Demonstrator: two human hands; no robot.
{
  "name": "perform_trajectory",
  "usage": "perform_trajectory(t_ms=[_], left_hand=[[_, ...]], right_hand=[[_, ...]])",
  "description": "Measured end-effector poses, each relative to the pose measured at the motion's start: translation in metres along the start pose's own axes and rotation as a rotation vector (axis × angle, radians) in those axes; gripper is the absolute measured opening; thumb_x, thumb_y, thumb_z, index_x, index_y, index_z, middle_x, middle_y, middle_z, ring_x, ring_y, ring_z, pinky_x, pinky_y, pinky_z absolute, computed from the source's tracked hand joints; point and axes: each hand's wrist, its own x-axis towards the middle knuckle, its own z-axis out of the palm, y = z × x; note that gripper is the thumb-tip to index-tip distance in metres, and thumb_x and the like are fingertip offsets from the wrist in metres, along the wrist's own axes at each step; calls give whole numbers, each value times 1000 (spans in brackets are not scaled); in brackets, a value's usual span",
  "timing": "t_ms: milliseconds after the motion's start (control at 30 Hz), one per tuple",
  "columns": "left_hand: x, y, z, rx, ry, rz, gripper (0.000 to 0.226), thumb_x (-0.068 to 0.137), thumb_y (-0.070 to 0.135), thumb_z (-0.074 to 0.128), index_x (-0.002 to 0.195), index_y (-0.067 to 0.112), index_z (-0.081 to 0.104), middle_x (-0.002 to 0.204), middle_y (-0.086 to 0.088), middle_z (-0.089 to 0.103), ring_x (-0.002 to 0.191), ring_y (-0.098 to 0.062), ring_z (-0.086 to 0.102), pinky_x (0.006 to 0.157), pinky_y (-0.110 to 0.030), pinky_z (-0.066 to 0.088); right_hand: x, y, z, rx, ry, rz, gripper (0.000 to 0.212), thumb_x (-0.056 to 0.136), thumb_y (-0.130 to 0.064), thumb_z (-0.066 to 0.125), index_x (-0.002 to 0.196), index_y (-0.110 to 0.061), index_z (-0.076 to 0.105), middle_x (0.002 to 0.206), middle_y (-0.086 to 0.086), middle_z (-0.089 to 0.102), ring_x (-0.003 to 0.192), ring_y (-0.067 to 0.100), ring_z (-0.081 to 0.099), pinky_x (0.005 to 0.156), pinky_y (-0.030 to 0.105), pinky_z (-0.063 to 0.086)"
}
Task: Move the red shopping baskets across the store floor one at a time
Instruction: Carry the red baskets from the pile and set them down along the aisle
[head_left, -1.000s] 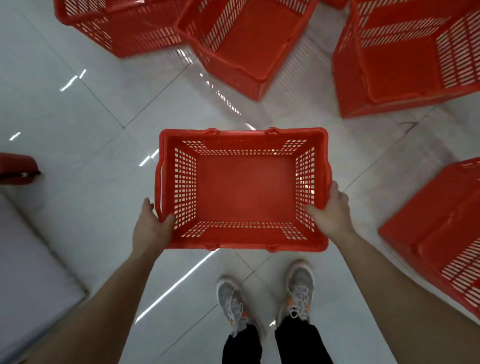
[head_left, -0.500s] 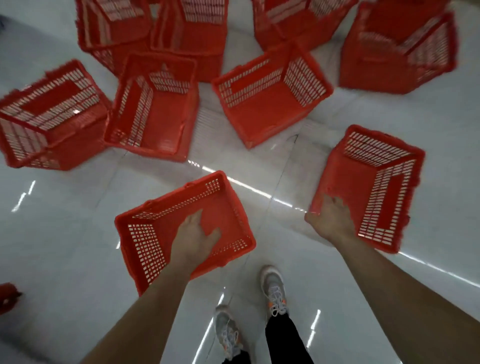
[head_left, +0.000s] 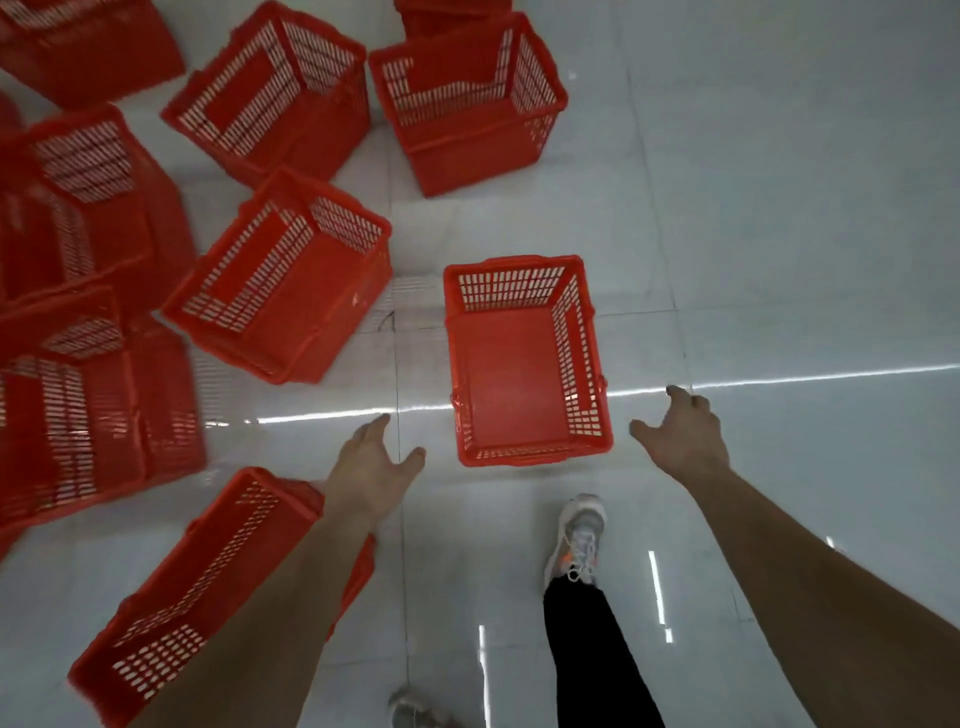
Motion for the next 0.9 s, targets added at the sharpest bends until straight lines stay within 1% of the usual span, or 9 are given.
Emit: perform_trajectory(t_ms=[133, 300, 467, 500, 567, 633, 700, 800, 900], left_hand=[[67, 36, 42, -23, 3, -92, 83, 84, 56, 64, 152, 19, 34, 153, -2, 42, 138, -23, 40, 111, -43, 35], [155, 56, 106, -61, 58, -209, 86, 84, 59, 64, 152, 19, 30, 151, -1, 45, 136, -25, 44, 108, -46, 39], [224, 46, 175, -92, 52, -267, 85, 88, 56, 61, 153, 16, 25, 151, -5, 45, 131, -27, 50, 104, -49, 43], [235, 43, 189, -108, 52, -263, 80, 90, 53, 60, 152, 15, 27, 148, -6, 48, 125, -26, 55, 101, -47, 46], [251, 38, 211, -137, 60, -244, 64, 93, 47, 59, 145, 16, 36, 134, -6, 60, 105, -21, 63, 87, -41, 51], [261, 31, 226, -158, 106, -238, 50, 95, 45, 56, 137, 20, 42, 118, -3, 68, 85, -15, 65, 75, -36, 52], [266, 23, 228, -170, 154, -243, 41, 97, 45, 52, 130, 22, 48, 107, -1, 71, 73, -10, 64, 70, -34, 54], [255, 17, 211, -165, 176, -214, 33, 98, 38, 52, 126, 21, 53, 105, -3, 72, 77, -18, 69, 76, -41, 59], [220, 18, 170, -169, 212, -192, 31, 99, 29, 50, 127, 19, 54, 108, -7, 72, 90, -29, 70, 81, -46, 57]], right_hand=[[85, 20, 20, 63, -44, -33, 79, 85, -38, 69, 151, -12, 35, 145, 14, 46, 131, 36, 46, 102, 49, 44], [191, 18, 72, 115, -117, -113, 82, 86, -49, 66, 153, -16, 32, 145, 6, 48, 130, 29, 50, 99, 48, 46], [262, 16, 139, 138, -141, -114, 80, 91, -57, 56, 155, -19, 26, 151, 5, 44, 131, 28, 51, 100, 51, 46], [271, 17, 152, 155, -149, -115, 75, 93, -55, 54, 154, -20, 27, 149, 4, 46, 129, 28, 54, 99, 50, 47], [281, 19, 173, 235, -168, -145, 59, 97, -49, 49, 148, -24, 36, 138, 1, 56, 115, 24, 62, 92, 44, 51], [288, 22, 191, 299, -134, -175, 43, 98, -40, 45, 139, -27, 44, 120, -2, 66, 96, 18, 65, 82, 35, 48], [293, 23, 198, 293, -72, -172, 35, 101, -33, 44, 136, -26, 49, 113, -1, 70, 89, 18, 66, 77, 32, 48], [285, 18, 187, 263, -45, -204, 31, 101, -27, 48, 132, -24, 56, 112, -1, 72, 81, 12, 63, 74, 28, 47], [253, -3, 150, 262, -38, -264, 33, 101, -26, 47, 132, -29, 57, 105, -11, 69, 78, 7, 62, 75, 26, 50]])
